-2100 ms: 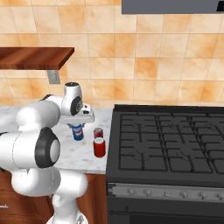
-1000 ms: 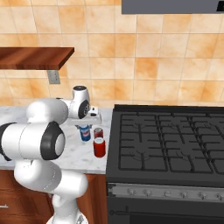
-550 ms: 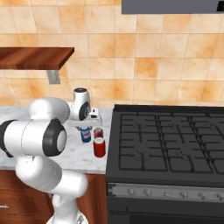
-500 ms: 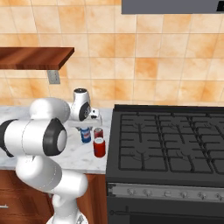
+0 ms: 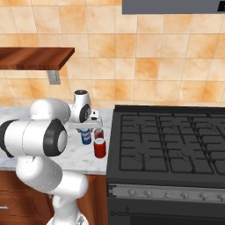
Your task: Four empty soda cans are scattered around the kitchen. Gather all the cans and cluster them next to the stove for recycling.
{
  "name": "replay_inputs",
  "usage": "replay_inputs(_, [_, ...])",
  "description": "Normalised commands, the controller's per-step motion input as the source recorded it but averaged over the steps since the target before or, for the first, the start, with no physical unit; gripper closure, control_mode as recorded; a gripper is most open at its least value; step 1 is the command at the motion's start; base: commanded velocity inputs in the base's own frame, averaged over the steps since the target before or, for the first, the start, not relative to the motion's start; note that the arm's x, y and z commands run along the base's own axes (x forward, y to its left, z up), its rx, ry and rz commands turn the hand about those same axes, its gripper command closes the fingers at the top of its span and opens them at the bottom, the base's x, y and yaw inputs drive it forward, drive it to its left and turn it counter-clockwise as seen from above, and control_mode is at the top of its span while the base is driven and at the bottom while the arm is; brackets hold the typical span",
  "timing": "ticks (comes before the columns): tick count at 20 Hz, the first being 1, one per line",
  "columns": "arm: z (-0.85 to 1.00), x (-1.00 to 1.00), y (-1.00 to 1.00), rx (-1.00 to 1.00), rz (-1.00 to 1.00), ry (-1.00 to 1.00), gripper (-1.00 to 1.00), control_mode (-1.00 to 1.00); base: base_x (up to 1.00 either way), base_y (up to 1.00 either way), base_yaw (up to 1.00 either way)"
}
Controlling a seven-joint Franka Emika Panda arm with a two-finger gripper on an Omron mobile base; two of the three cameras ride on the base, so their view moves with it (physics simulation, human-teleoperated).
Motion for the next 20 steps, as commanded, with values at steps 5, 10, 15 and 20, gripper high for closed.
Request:
replay_inputs(5, [0.0, 0.0, 0.0, 0.0, 0.0, 0.0, -1.0, -1.0, 0.0, 0.0, 0.0])
replay_inputs(10, [0.0, 0.0, 0.0, 0.0, 0.0, -0.01, -1.0, -1.0, 0.0, 0.0, 0.0])
replay_inputs(15, [0.01, 0.0, 0.0, 0.0, 0.0, -0.04, -1.0, -1.0, 0.0, 0.0, 0.0])
replay_inputs(20, [0.34, 0.0, 0.0, 0.0, 0.0, -0.07, -1.0, -1.0, 0.0, 0.0, 0.0])
